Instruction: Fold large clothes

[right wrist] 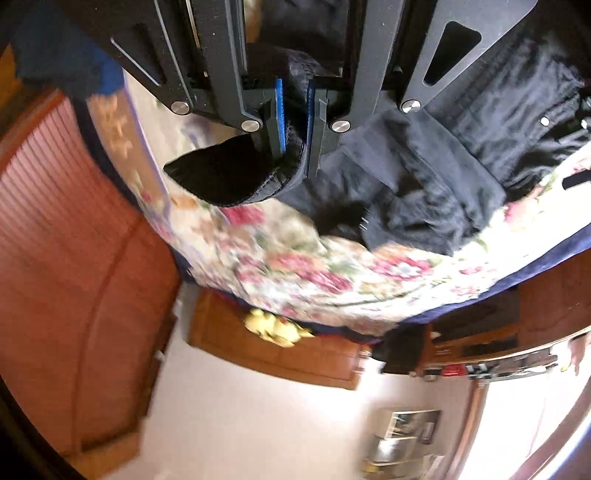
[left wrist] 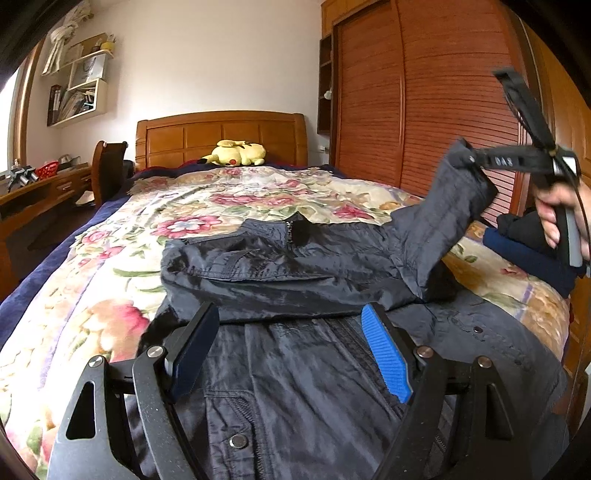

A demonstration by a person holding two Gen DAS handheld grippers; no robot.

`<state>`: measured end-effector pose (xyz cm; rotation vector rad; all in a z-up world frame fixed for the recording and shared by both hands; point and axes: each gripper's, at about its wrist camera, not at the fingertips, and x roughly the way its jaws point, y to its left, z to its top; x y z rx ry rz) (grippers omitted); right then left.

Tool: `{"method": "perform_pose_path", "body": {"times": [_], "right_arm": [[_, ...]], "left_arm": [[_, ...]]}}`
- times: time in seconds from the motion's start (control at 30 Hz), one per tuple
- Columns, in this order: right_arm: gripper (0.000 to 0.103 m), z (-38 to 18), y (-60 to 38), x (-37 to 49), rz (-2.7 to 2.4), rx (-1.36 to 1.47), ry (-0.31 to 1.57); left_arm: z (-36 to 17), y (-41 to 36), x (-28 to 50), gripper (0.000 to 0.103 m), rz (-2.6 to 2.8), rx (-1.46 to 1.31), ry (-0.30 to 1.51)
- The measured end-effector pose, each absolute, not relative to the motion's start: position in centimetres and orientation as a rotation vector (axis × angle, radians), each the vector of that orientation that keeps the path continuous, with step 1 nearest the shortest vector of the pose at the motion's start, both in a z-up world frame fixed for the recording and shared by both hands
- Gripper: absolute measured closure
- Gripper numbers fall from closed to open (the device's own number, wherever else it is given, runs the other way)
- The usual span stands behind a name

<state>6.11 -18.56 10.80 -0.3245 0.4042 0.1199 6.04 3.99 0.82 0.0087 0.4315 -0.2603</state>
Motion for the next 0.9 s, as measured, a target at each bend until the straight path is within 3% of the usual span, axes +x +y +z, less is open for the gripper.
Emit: {"method": "perform_pose_path", "body": {"times": [0.43,0.73,0.77,0.83,0.9], "right_arm": [[0.095,12.1,-5.8,4.8,0.382,-0.452,0.308],[0.094,10.9,-4.8,7.4,0.511,-0.397,0.374],[0.089,11.0,-4.7,7.5,0.511,-0.394,0.377],[0.054,11.3,-4.8,7.8,0.516,-0.397,0.387],[0.039,11.8,-5.4,7.5,0.531,-0.386,0.392]], "left_arm": [[1.3,7.7,5.3,0.023,-0.207,-0.021,0.408],[0.9,9.6,5.2,0.023,-0.172,-0.026,0.412],[0.8,9.8,5.3,0.023,-0.169,-0.024,0.416],[0.6,9.9,5.3,0.023,-0.164,-0.022,0.419],[0.5,10.1,5.3,0.023,-0.161,-0.019,0.421]]}}
